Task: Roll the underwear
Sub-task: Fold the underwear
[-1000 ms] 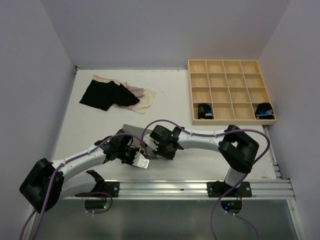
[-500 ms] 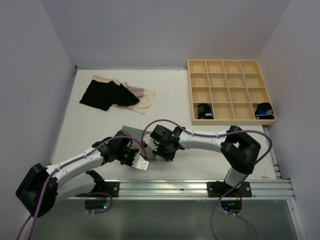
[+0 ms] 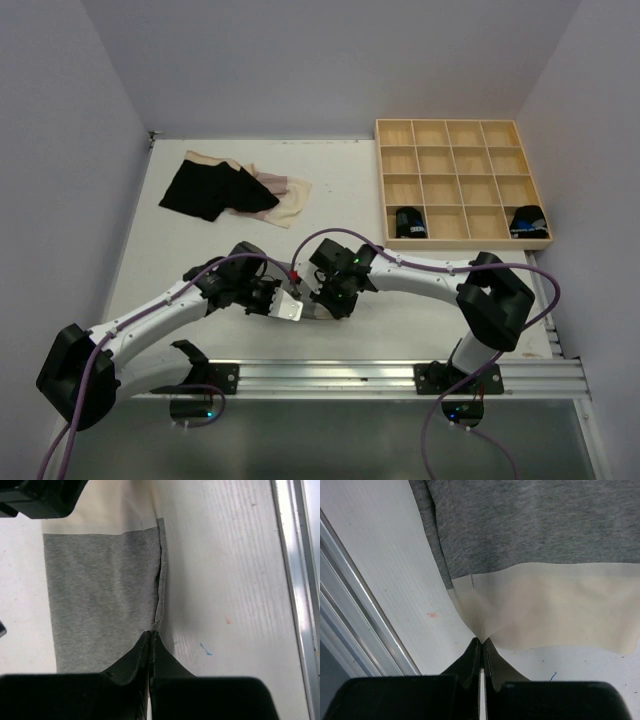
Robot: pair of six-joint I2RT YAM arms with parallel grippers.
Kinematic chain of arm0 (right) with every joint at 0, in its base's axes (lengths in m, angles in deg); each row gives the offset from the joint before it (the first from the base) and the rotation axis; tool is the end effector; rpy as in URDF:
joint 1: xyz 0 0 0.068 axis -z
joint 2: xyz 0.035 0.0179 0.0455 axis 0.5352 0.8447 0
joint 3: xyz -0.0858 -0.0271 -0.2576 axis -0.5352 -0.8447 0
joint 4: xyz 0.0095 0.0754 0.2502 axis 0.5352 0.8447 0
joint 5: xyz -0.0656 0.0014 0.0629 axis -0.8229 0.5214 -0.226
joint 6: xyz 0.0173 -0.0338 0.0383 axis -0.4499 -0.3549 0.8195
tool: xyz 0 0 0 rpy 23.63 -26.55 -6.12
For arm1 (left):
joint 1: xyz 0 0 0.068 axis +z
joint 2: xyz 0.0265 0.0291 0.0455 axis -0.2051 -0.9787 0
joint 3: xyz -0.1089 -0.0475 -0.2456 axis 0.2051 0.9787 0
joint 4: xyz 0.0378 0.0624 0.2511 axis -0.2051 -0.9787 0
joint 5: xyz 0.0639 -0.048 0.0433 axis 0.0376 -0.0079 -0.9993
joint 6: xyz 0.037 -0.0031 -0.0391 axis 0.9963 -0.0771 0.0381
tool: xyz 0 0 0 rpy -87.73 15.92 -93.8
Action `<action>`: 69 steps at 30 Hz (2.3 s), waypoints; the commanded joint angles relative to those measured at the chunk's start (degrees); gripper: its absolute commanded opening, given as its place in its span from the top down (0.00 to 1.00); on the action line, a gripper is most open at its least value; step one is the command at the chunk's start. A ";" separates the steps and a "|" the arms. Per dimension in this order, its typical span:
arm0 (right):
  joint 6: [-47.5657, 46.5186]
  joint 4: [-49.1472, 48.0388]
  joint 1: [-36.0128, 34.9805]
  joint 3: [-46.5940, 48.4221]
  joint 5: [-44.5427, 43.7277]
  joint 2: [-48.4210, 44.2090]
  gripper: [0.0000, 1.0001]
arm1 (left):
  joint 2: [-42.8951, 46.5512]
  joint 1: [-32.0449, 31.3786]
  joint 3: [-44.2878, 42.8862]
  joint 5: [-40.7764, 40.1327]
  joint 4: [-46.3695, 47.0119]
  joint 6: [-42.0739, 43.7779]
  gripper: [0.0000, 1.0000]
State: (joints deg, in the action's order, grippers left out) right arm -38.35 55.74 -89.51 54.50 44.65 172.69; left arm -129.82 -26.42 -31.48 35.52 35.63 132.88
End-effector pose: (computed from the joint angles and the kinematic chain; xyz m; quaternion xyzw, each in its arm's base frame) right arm 0.1654 0.2695 0.1839 -0.5590 0.8061 0.1597 0.1109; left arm 0.1389 -0.1309 0.1931 0.7453 0.5730 -0.1864 0.2853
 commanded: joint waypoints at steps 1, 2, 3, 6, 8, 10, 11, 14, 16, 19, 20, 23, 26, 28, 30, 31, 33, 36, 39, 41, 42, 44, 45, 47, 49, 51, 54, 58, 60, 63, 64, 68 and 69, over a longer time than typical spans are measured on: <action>0.64 1.43 2.91 2.77 2.14 -0.19 1.00 | -1.23 1.70 -3.79 0.97 0.39 0.23 1.00; 0.64 1.43 3.44 3.03 2.40 -0.36 1.00 | -1.50 2.05 -4.14 0.89 0.56 0.67 1.00; 0.64 1.52 4.75 3.12 3.19 -0.45 1.00 | -2.11 2.48 -4.67 0.80 0.74 0.85 1.00; 0.38 1.87 6.86 3.65 4.16 -0.36 1.00 | -3.17 3.63 -5.55 0.71 1.96 1.11 1.00; -0.06 2.57 7.57 4.53 3.99 0.16 1.00 | -3.78 4.16 -6.16 0.36 3.63 0.94 1.00; -0.07 2.93 8.36 5.49 3.99 0.78 1.00 | -4.66 4.95 -6.78 0.09 5.12 0.76 1.00; -0.15 3.10 8.63 6.02 4.07 1.65 1.00 | -4.93 5.30 -6.96 -0.25 5.65 0.85 1.00; -0.42 4.16 9.33 8.74 4.34 3.93 1.00 | -6.33 6.09 -7.48 -0.96 7.68 1.11 1.00; -0.85 5.03 9.77 10.76 3.81 5.17 1.00 | -7.39 6.44 -7.92 -1.40 9.34 1.20 1.00; -1.29 6.09 11.09 12.96 3.98 7.28 1.00 | -8.97 7.23 -9.15 -1.49 10.75 1.64 1.00; -1.47 6.35 11.87 13.49 4.33 8.15 1.00 | -9.49 7.58 -9.68 -1.49 11.28 1.82 1.00; -1.73 6.97 13.11 14.72 4.77 8.78 1.00 | -11.08 8.02 -10.03 -1.75 13.30 2.34 1.00; -1.82 7.23 14.60 15.86 5.21 9.74 1.00 | -12.83 8.46 -10.38 -2.02 15.24 2.70 1.00; -1.82 7.32 15.13 16.83 5.39 10.79 1.00 | -14.15 8.64 -10.47 -2.36 16.81 2.78 1.00; -1.91 7.58 15.75 17.53 5.48 11.67 1.00 | -15.47 8.99 -10.56 -2.45 17.61 3.14 1.00; -2.09 7.67 15.92 18.06 5.74 12.37 1.00 | -15.91 9.17 -10.56 -2.89 18.83 3.14 1.00; -2.26 7.76 16.45 18.41 5.92 13.26 1.00 | -17.31 9.61 -10.74 -3.16 19.72 3.22 1.00; -2.44 7.76 17.15 18.85 5.92 14.84 1.00 | -19.07 10.22 -11.00 -3.60 21.91 3.31 1.00; -2.44 7.32 17.94 19.03 5.83 15.89 1.00 | -20.74 10.57 -11.61 -3.77 23.50 3.31 1.00; -2.26 7.23 18.64 19.82 5.92 16.60 1.00 | -21.54 10.84 -11.97 -3.60 24.20 3.31 1.00; -2.18 7.23 18.91 20.08 6.01 16.77 0.99 | -22.41 10.84 -11.97 -3.68 25.07 3.31 1.00; -1.91 7.23 19.79 20.96 5.66 17.04 0.95 | -23.73 11.10 -12.23 -3.86 25.52 3.66 1.00; -1.82 7.23 20.05 21.31 5.48 17.39 0.87 | -24.17 11.02 -12.23 -3.95 25.96 3.58 1.00; -1.47 7.15 20.67 22.28 3.99 17.83 0.80 | -25.49 11.10 -12.32 -3.95 25.96 3.75 1.00; -1.03 7.15 20.85 23.42 1.80 18.36 0.80 | -26.46 11.28 -12.41 -4.38 26.14 3.75 1.00; -0.25 7.49 21.20 24.39 0.48 19.05 0.70 | -27.86 11.19 -12.58 -5.09 26.92 3.58 1.00; 0.99 8.11 21.29 26.06 -1.63 19.06 0.54 | -29.27 11.45 -12.67 -6.49 28.06 2.61 0.99; 2.92 8.29 21.37 26.85 -5.41 16.61 0.55 | -28.84 12.16 -13.55 -7.81 28.51 -0.28 0.74; 4.41 7.59 21.37 26.94 -6.47 15.03 0.58 | -27.08 12.33 -14.07 -8.60 28.25 -1.43 0.66; 5.55 6.45 21.29 27.29 -5.34 13.09 0.67 | -23.66 12.51 -15.83 -9.31 26.24 -4.76 0.55; 5.56 6.18 21.37 27.29 -3.50 12.82 0.69 | -21.82 12.60 -16.36 -9.48 25.62 -5.73 0.54; 4.60 6.62 20.41 28.17 -2.87 15.71 0.72 | -18.03 13.03 -19.52 -9.84 20.45 -11.26 0.53; 4.51 6.53 20.23 28.17 -2.96 16.85 0.72 | -17.76 13.56 -19.96 -9.92 18.77 -13.63 0.53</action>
State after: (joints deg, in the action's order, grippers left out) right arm -34.15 62.49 -68.48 80.66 41.17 189.11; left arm -150.91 -14.27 -47.67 26.06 58.45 126.78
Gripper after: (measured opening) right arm 0.283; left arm 0.468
